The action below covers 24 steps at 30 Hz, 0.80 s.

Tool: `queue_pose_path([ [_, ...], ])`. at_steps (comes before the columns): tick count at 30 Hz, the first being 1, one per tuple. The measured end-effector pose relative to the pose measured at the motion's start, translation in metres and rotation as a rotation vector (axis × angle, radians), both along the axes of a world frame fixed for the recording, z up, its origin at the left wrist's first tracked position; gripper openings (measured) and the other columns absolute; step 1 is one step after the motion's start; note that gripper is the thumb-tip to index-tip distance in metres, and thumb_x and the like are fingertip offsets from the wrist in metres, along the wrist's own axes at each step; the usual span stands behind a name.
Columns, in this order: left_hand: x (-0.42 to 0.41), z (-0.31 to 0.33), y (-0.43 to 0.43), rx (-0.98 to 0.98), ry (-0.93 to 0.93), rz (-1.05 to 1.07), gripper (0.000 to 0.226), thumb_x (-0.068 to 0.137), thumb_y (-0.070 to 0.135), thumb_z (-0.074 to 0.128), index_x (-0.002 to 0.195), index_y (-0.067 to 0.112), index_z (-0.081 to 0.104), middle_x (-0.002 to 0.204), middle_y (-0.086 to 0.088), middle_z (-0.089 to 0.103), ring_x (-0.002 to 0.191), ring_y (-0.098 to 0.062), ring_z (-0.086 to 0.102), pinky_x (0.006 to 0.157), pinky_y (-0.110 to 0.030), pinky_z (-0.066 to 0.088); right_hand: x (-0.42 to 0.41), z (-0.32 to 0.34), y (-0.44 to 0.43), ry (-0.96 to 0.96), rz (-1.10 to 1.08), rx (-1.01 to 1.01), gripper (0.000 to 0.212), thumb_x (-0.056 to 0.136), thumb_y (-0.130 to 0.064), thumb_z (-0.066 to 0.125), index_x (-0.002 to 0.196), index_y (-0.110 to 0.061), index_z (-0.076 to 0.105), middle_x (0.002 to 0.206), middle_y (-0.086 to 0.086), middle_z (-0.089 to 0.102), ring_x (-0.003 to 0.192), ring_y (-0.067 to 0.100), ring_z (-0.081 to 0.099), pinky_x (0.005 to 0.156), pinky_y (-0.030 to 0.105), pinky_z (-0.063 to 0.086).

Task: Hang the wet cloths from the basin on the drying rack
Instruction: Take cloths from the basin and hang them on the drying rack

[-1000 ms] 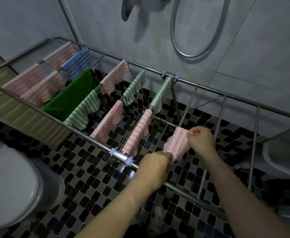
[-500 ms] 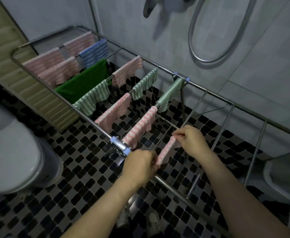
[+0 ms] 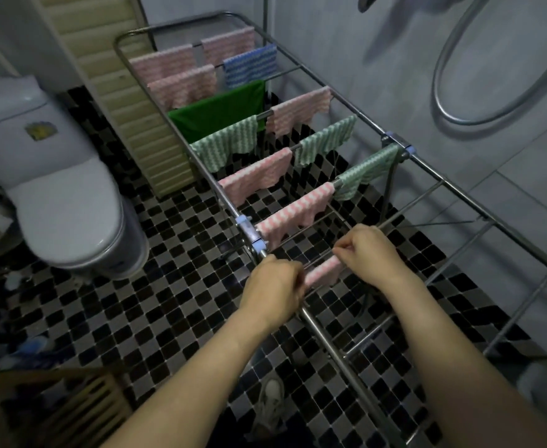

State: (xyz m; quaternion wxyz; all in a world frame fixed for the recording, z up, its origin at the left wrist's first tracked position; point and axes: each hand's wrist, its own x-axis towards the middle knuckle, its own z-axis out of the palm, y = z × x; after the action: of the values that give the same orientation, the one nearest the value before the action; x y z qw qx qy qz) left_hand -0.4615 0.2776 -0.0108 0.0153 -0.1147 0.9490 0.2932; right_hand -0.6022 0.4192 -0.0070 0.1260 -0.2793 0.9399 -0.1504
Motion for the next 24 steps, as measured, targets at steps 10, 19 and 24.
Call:
queue_pose_path([
  [10, 0.025, 0.001, -0.006, 0.108, 0.077, 0.192, 0.013, 0.085, 0.038, 0.066, 0.084, 0.025, 0.067, 0.102, 0.012, 0.050, 0.103, -0.006, 0.037, 0.086, -0.021, 0.038, 0.023, 0.021, -0.028, 0.010, 0.069, 0.041, 0.019, 0.093, -0.026, 0.057, 0.105, -0.021, 0.071, 0.100, 0.003, 0.056, 0.101, 0.026, 0.058, 0.088, 0.039, 0.049],
  [19, 0.120, 0.041, -0.099, 0.351, 0.263, 0.584, 0.014, 0.097, 0.024, 0.052, 0.105, 0.027, 0.063, 0.075, 0.011, 0.063, 0.067, 0.002, 0.059, 0.060, -0.017, 0.049, 0.106, 0.066, -0.154, -0.229, 0.265, -0.292, 0.018, 0.092, -0.023, 0.062, 0.106, -0.021, 0.074, 0.095, -0.013, 0.067, 0.095, 0.005, 0.061, 0.087, 0.024, 0.047],
  [24, 0.182, 0.048, -0.148, 0.292, 0.292, 0.783, 0.021, 0.095, 0.016, 0.052, 0.107, 0.031, 0.061, 0.091, 0.016, 0.060, 0.082, 0.007, 0.057, 0.065, -0.008, 0.044, 0.166, 0.065, -0.220, -0.391, 0.452, -0.266, 0.020, 0.093, -0.025, 0.061, 0.110, -0.024, 0.071, 0.101, -0.012, 0.069, 0.097, 0.002, 0.062, 0.090, 0.024, 0.049],
])
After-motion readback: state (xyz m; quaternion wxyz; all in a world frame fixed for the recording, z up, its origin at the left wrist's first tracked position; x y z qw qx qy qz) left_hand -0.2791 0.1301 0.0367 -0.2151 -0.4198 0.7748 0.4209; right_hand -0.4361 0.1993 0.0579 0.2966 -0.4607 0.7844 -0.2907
